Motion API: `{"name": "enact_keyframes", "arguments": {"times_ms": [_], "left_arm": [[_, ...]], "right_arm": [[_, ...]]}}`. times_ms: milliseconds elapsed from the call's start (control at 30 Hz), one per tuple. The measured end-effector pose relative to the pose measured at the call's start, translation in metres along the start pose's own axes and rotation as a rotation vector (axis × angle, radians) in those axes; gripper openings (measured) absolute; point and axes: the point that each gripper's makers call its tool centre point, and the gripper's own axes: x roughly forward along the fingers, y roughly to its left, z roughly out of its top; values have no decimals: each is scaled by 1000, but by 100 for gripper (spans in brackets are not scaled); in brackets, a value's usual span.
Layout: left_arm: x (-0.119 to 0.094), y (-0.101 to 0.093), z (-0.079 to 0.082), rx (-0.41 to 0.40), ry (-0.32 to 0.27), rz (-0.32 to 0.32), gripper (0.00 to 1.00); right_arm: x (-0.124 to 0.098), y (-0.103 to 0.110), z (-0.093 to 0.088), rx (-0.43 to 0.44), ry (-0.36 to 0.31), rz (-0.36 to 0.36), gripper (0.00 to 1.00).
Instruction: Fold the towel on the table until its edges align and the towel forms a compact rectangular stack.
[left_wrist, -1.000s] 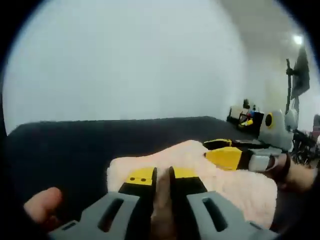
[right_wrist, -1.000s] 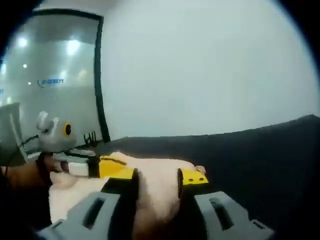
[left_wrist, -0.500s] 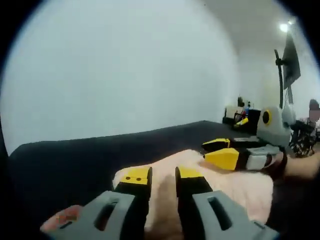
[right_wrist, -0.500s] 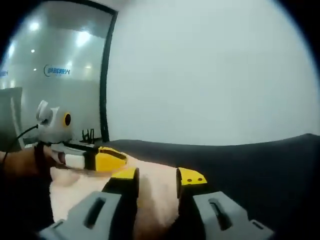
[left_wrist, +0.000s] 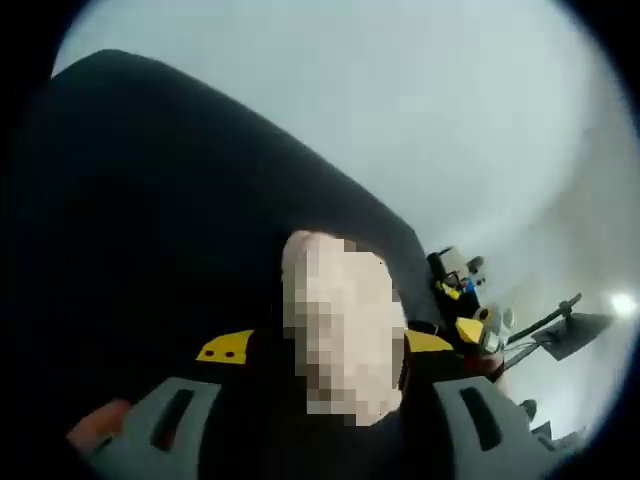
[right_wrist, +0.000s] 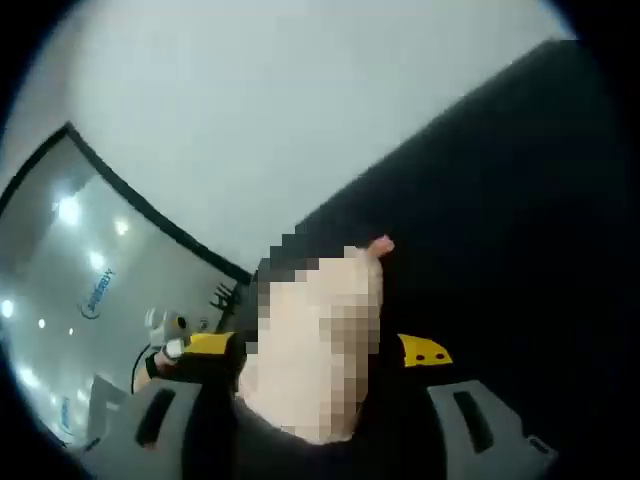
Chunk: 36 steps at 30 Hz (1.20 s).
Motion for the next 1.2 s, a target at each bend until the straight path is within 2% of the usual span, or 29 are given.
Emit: {"name": "enact_keyframes", "arguments": {"times_ms": [67, 100, 133, 167, 200, 267, 333, 367, 500, 567, 667, 733, 767, 833, 867, 933, 1000, 1033, 1200], "left_arm": [[5, -10, -2, -46, 7, -49, 57], [10, -13, -9, -24, 47, -56, 62], [9, -19, -34, -20, 71, -50, 66], [13, -26, -42, -36, 101, -78, 65], [16, -32, -47, -58, 118, -101, 65], [28, -34, -40, -72, 115, -108, 65], [30, -35, -36, -132, 82, -125, 61], [33, -35, -36, -143, 91, -135, 59], [45, -29, -35, -146, 106, -135, 41], [49, -27, -34, -142, 115, -142, 36], [50, -29, -34, -162, 121, -165, 33], [53, -30, -35, -163, 123, -164, 30], [54, -32, -36, -161, 124, -167, 29], [54, -32, -45, -84, 139, -166, 21], [53, -36, -48, -118, 160, -169, 19], [48, -44, -50, -138, 153, -188, 17], [45, -60, -55, -126, 147, -202, 16], [43, -69, -59, -117, 149, -207, 16], [33, -110, -81, -77, 155, -238, 16]], "right_arm": [[4, -12, -3, 35, 23, -18, 50], [6, -16, -2, 37, 28, -29, 51], [8, -16, 0, 31, 23, -23, 54], [9, -15, -4, 36, 29, -21, 57], [10, -9, -5, 68, 33, 11, 58], [15, -5, -4, 130, 34, 43, 59], [23, -8, -5, 144, 47, 41, 53], [26, -8, -6, 143, 51, 40, 50], [40, -4, -14, 156, 80, 45, 38], [48, 0, -12, 160, 89, 50, 38], [57, 8, -18, 153, 119, 54, 37], [60, -1, -28, 122, 164, -8, 24], [61, 2, -27, 141, 158, 3, 21], [57, 0, -29, 177, 172, 12, 18], [54, 3, -30, 198, 174, 31, 17], [45, 6, -29, 205, 161, 50, 16], [34, 12, -31, 179, 161, 55, 15], [31, 10, -22, 163, 156, 51, 14], [-13, 12, -26, 159, 149, 62, 15]]}}
